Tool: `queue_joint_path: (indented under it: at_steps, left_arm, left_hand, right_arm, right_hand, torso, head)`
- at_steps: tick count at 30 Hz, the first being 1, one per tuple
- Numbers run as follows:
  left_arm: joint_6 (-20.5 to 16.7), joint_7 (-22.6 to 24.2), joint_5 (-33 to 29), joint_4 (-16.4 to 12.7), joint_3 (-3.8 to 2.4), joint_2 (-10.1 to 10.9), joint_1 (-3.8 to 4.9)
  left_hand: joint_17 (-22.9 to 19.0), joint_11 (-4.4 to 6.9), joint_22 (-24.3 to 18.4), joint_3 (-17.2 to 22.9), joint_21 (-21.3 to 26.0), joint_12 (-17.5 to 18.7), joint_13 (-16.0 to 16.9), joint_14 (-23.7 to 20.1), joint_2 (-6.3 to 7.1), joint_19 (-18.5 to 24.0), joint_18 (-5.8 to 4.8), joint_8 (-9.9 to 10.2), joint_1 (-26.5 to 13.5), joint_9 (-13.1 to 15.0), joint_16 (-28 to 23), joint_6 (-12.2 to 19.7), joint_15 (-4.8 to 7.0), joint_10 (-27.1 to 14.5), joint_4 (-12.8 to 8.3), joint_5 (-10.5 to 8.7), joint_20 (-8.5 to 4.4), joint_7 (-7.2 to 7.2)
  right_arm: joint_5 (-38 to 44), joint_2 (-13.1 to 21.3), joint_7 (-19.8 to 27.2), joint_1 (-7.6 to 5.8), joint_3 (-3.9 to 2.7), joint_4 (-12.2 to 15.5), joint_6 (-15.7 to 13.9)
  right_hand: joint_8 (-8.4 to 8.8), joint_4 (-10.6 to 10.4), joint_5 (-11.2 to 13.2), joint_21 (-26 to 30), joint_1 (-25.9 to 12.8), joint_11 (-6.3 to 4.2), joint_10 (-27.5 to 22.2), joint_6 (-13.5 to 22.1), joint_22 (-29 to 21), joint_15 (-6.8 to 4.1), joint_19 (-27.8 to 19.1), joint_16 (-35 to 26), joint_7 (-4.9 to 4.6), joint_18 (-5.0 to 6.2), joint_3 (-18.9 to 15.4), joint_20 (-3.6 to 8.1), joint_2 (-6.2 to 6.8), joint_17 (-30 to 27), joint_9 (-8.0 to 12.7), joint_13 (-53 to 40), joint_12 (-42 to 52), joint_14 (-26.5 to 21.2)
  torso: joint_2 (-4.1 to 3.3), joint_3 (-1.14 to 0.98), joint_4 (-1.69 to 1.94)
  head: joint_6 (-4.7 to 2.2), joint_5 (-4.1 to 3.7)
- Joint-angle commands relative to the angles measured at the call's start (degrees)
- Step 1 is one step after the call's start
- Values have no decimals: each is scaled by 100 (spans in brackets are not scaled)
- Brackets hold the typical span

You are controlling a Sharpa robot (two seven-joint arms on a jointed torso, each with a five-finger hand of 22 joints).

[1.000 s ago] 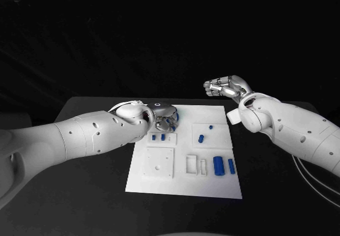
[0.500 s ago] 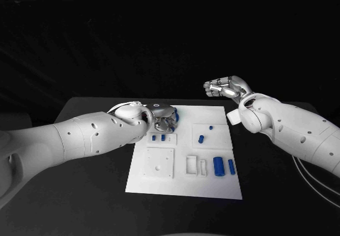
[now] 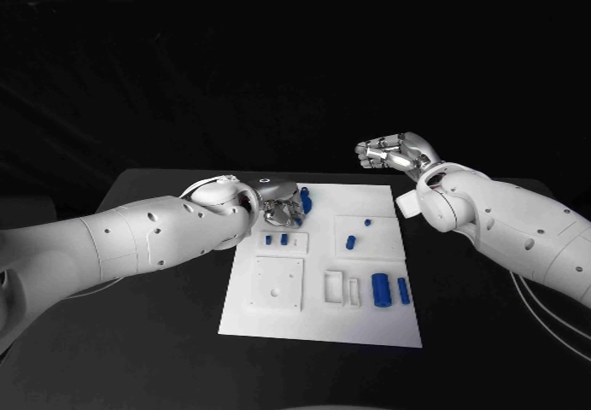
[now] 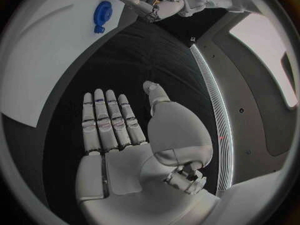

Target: Assemble the parts on the task board

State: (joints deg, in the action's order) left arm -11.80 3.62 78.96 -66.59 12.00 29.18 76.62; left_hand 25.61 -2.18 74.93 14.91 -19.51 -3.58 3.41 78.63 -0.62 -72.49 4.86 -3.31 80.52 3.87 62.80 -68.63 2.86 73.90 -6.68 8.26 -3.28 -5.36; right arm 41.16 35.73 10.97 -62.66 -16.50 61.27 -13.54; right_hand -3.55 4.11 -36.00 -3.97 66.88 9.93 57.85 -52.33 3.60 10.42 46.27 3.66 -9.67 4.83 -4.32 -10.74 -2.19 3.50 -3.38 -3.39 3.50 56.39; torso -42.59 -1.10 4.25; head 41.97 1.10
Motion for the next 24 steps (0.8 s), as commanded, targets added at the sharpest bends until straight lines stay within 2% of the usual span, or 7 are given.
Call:
queue_joint_path:
  at_steps: [1,5,9,15,24]
  left_arm:
    - [-63,-73,-522,-114,-83,66,2]
    - [-62,-104,-669,-240,-203,188,3]
    - [-38,-128,-725,-340,-266,312,5]
    - [9,-152,-755,-469,-298,507,5]
    - [48,-164,-663,-552,-300,692,4]
  left_hand:
    - [4,-12,109,-9,-18,21,1,25,6,-2,43,-31,-56,-2,3,46,-19,-19,-26,21,-44,3]
    - [6,-13,107,-2,-15,21,1,26,11,-2,44,-36,-67,2,1,44,-19,-24,-25,16,-42,6]
    - [6,-13,107,-2,-15,21,1,26,11,-2,44,-36,-67,2,1,44,-19,-24,-25,16,-42,6]
    - [4,-11,105,-5,-6,21,1,19,22,7,41,-34,-76,1,-9,38,-20,-19,-21,3,-40,9]
    - [6,-9,110,-7,-5,20,2,20,53,13,42,-34,-35,0,-11,38,-20,-13,-53,2,-41,5]
  right_arm:
    - [23,13,52,1,-2,19,72]
    - [23,32,48,1,-2,21,66]
    - [23,45,45,1,-2,24,66]
    - [23,65,44,1,-2,28,68]
    - [23,86,40,1,-1,30,64]
  right_hand:
    - [22,-28,-42,4,-16,-10,-20,-8,-5,-7,-18,-18,4,113,23,-8,-20,-8,6,8,-12,6]
    - [22,-31,-46,4,-18,-10,-19,-9,-6,-7,-18,-18,4,113,26,-8,-18,-8,6,8,-12,8]
    - [22,-31,-46,4,-18,-10,-19,-9,-6,-7,-18,-18,4,113,26,-8,-18,-8,6,8,-12,8]
    - [22,-31,-46,4,-18,-10,-19,-9,-6,-7,-18,-18,4,113,26,-8,-18,-8,6,8,-12,8]
    - [22,-31,-46,4,-18,-10,-19,-9,-6,-7,-18,-18,4,113,26,-8,-18,-8,6,8,-12,8]
  torso:
    - [7,2,15]
    - [11,1,17]
    - [15,1,21]
    - [10,8,21]
    - [6,2,12]
  head:
    - [-7,5]
    - [-13,15]
    - [-15,26]
    - [-25,23]
    - [-21,71]
